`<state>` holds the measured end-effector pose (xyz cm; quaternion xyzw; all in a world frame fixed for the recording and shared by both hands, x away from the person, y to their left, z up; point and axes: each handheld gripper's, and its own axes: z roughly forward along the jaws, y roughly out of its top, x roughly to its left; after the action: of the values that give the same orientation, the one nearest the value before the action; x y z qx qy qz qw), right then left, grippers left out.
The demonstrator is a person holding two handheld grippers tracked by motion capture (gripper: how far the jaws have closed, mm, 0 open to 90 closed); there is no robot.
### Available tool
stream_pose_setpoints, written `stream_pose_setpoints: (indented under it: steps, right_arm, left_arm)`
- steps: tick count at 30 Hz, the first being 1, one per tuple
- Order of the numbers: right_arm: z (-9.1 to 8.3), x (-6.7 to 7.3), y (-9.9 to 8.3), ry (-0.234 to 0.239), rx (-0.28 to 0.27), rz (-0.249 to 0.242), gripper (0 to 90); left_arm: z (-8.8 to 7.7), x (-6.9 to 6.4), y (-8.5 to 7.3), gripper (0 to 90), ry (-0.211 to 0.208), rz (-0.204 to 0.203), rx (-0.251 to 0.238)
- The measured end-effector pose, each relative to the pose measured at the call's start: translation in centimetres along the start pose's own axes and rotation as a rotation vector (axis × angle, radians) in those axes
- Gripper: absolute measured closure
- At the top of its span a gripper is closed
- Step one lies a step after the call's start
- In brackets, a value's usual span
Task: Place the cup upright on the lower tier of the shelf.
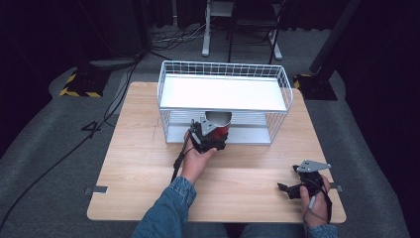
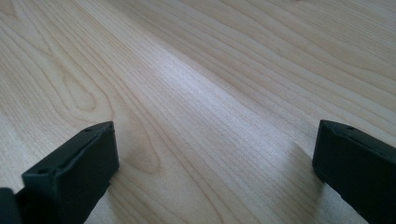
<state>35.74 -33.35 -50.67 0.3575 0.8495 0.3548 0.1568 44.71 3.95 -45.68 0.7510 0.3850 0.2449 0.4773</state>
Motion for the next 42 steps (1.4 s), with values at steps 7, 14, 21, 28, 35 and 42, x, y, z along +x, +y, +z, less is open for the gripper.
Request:
stream_pose_setpoints:
  steps: [7, 14, 21, 28, 35, 42]
  right_arm:
    - [0.0, 0.0, 0.0, 0.0, 0.0, 0.0, 0.6]
    - [0.0, 0.0, 0.0, -0.001, 0.0, -0.002, 0.6]
    - [0.0, 0.0, 0.0, 0.0, 0.0, -0.001, 0.6]
    - [0.0, 0.0, 0.0, 0.0, 0.0, -0.001, 0.6]
    - [0.0, 0.0, 0.0, -0.001, 0.0, -0.003, 0.6]
    - [0.0, 0.0, 0.0, -0.002, -0.002, -0.005, 0.6]
  left_arm:
    - [1.7, -0.2, 0.4, 16.3, 0.004, -0.014, -0.013]
    - [2.8, 0.0, 0.5, 16.3, 0.036, -0.004, -0.044]
    - [3.6, 0.3, 0.2, 16.2, 0.025, -0.037, -0.035]
    - [4.8, 1.2, 0.3, 16.2, -0.006, -0.032, -0.024]
    - [5.6, 1.7, 0.2, 16.2, 0.073, -0.053, -0.011]
    - [6.2, 2.1, -0.6, 16.2, 0.059, -0.075, 0.001]
